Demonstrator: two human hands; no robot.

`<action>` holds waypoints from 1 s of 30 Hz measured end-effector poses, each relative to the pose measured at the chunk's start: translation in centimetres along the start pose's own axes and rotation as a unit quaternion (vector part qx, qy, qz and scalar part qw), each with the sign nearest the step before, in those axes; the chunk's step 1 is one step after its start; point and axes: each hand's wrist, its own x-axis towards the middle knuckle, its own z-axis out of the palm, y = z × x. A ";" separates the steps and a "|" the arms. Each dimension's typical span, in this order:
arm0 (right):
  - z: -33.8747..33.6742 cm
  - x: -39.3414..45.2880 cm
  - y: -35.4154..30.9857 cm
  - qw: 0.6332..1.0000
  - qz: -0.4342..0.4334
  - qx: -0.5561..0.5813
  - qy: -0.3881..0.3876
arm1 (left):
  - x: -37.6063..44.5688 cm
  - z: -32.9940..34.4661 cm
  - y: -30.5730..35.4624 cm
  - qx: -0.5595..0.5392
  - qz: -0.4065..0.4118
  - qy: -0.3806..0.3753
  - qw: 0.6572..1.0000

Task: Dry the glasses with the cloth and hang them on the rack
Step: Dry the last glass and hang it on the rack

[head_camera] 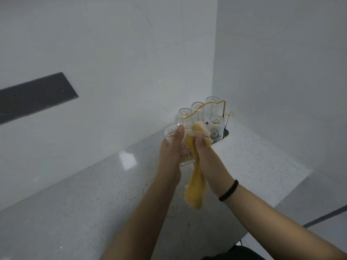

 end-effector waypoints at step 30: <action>-0.2 0.9 -1.6 0.985 0.028 0.167 0.023 | -0.9 -0.3 0.1 0.001 0.048 -0.033 0.998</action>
